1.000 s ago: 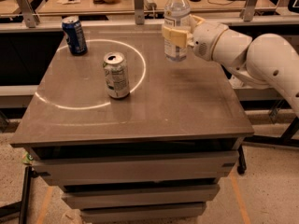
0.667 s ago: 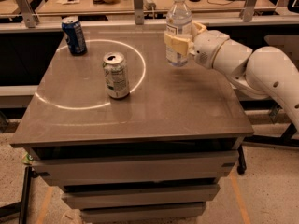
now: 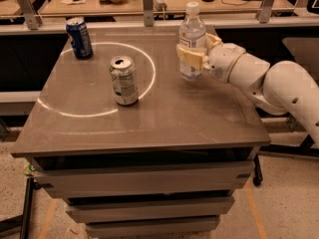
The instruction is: Place blue plastic bottle upright
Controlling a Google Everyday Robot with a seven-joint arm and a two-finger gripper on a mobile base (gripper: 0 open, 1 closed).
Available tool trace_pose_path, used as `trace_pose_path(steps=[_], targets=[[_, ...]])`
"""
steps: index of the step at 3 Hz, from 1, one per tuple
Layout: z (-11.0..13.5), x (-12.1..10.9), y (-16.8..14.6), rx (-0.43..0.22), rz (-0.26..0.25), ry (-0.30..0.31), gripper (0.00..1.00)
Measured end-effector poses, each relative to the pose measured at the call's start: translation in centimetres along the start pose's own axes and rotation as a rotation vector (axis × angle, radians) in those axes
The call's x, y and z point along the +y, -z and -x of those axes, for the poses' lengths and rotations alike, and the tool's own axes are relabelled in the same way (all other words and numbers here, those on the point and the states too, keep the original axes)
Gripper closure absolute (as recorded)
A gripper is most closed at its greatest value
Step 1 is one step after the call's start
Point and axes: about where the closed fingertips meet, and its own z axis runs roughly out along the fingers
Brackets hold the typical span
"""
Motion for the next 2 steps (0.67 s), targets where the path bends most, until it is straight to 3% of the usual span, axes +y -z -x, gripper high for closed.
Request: trace_pose_path(steps=[2], targets=[[-1.55, 0.37, 0.77, 0.013, 0.0, -0.018, 1.0]])
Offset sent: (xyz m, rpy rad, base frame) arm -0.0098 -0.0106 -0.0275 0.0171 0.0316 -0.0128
